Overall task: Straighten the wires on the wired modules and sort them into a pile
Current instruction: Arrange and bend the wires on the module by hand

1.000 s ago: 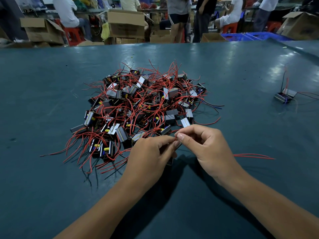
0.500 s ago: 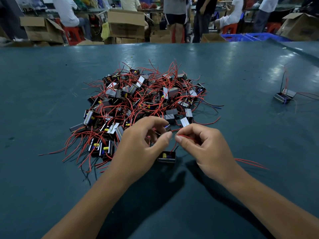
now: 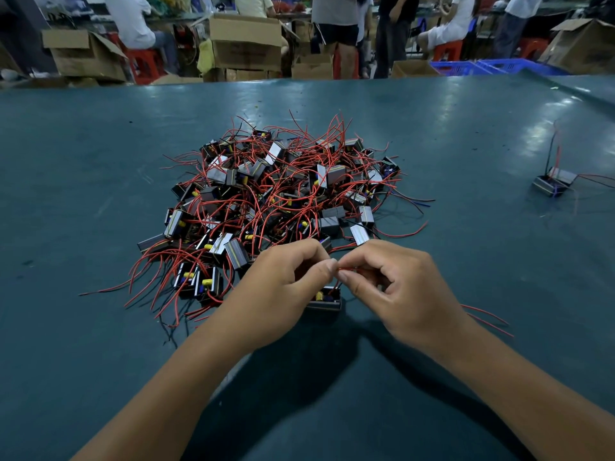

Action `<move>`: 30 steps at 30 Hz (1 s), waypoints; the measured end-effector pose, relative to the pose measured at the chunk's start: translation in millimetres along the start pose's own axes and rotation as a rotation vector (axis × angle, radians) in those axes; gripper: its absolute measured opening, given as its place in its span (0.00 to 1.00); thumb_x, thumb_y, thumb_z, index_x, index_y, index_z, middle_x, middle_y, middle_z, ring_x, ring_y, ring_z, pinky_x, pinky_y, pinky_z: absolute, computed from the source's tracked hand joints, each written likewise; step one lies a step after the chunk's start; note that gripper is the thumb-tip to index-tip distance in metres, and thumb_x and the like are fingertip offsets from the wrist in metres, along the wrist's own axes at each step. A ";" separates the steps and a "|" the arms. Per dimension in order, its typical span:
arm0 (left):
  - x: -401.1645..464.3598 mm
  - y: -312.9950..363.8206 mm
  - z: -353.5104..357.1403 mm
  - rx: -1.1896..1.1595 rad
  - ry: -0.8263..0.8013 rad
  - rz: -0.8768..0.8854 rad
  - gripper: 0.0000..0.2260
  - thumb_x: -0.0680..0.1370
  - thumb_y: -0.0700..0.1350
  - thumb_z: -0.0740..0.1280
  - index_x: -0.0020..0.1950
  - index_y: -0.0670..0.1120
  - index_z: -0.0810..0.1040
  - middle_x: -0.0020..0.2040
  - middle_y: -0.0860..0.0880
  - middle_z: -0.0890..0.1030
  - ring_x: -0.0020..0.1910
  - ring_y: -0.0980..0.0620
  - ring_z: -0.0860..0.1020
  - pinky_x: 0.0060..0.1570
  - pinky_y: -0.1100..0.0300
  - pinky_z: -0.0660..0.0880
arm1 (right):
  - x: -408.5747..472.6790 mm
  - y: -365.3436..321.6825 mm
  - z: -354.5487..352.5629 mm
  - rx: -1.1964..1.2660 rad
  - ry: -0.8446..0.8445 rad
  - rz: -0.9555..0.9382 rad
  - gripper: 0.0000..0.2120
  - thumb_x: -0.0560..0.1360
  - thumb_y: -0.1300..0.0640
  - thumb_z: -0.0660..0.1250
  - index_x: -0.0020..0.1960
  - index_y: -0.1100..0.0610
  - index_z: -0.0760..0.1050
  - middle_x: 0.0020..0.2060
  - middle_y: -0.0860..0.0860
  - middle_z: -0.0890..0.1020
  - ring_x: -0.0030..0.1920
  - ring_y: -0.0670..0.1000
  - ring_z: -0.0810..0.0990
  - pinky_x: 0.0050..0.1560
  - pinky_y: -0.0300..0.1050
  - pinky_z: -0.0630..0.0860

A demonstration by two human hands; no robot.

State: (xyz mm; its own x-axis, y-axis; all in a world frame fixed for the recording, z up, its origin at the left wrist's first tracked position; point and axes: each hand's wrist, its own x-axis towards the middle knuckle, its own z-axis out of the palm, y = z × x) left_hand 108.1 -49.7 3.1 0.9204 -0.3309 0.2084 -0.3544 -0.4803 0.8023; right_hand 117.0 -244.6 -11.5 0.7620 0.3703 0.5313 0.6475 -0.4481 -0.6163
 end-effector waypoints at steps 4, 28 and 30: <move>1.2 4.1 1.9 -0.429 -0.028 -0.281 0.14 0.82 0.42 0.64 0.36 0.44 0.76 0.29 0.50 0.68 0.25 0.55 0.61 0.24 0.64 0.58 | -0.2 -1.1 0.2 -0.077 0.003 -0.093 0.02 0.76 0.62 0.71 0.48 0.58 0.82 0.38 0.44 0.78 0.37 0.41 0.74 0.41 0.29 0.68; 4.4 -5.7 -10.8 0.367 0.105 0.418 0.07 0.79 0.45 0.69 0.48 0.42 0.83 0.45 0.50 0.78 0.43 0.54 0.76 0.42 0.60 0.73 | 0.9 4.5 -1.8 -0.057 0.011 -0.110 0.03 0.77 0.59 0.70 0.48 0.59 0.81 0.40 0.45 0.80 0.40 0.41 0.76 0.43 0.31 0.70; 2.8 -3.1 -9.0 0.279 0.088 0.333 0.06 0.80 0.46 0.69 0.47 0.45 0.82 0.42 0.55 0.77 0.39 0.58 0.74 0.40 0.68 0.69 | 0.7 5.4 -2.7 -0.093 0.023 -0.141 0.02 0.77 0.61 0.70 0.48 0.59 0.81 0.40 0.46 0.79 0.39 0.41 0.75 0.43 0.33 0.70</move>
State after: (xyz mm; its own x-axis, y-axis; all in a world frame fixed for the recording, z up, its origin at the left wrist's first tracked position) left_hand 113.3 -41.9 6.2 0.7544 -0.4403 0.4868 -0.6543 -0.5640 0.5038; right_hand 121.0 -248.9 -12.9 0.6629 0.4167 0.6221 0.7432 -0.4667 -0.4794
